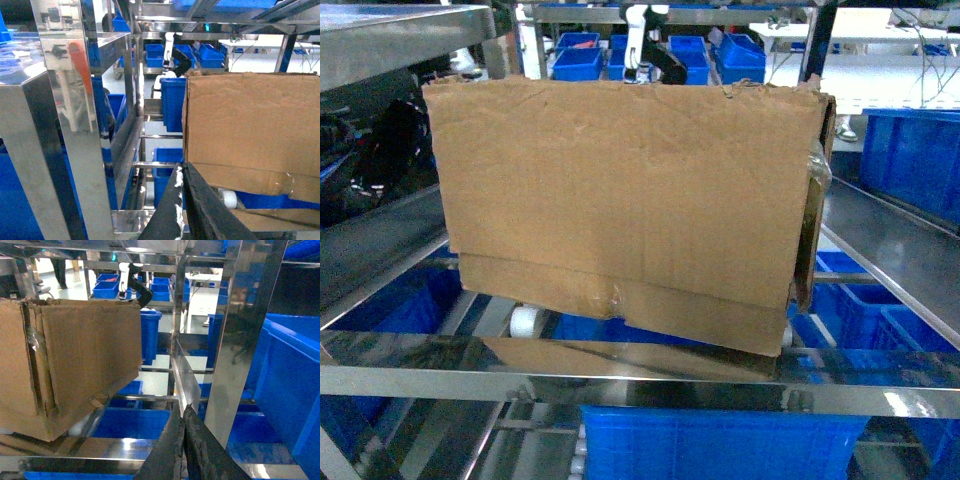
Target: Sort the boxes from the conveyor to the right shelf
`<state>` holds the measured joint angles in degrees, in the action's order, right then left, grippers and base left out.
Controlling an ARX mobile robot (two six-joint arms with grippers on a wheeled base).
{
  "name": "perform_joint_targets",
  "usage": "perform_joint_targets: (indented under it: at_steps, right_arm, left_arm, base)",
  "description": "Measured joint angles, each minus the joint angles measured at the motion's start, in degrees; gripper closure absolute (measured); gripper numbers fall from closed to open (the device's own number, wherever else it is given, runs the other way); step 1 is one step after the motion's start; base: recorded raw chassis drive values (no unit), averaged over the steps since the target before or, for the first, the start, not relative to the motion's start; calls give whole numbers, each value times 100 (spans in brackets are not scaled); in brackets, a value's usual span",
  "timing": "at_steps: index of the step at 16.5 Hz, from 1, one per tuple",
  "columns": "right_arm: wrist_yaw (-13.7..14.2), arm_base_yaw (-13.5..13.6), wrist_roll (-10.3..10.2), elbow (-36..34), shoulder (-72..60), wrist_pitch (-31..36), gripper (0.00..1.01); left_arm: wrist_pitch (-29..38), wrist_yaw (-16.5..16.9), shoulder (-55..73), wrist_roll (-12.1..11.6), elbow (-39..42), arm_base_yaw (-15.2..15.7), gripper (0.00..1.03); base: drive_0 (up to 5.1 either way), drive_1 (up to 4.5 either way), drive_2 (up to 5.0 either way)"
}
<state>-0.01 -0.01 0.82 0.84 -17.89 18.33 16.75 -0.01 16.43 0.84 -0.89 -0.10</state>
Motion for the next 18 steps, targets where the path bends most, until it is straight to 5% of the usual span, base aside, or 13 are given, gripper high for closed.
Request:
perform_joint_targets:
  at_steps: [6,8,15,18]
  right_arm:
    - [-2,0,0,0,717,-750,99]
    - [0,0,0,4,1207,-1495,99]
    - [-2,0,0,4,1762,-1853,99]
    - [-2,0,2,4,1764,-1856,62]
  left_arm:
    - [-678,0,-658,0,0,0,101]
    - [-1705,4,-1576,-2,-2,0,101]
    - [-1696,0,-1600,-4,-2,0,101]
    - [-1698,0,-1600,-2,-2,0,64]
  base:
    - [0,0,0]
    - [0,0,0]
    - [0,0,0]
    - [0,0,0]
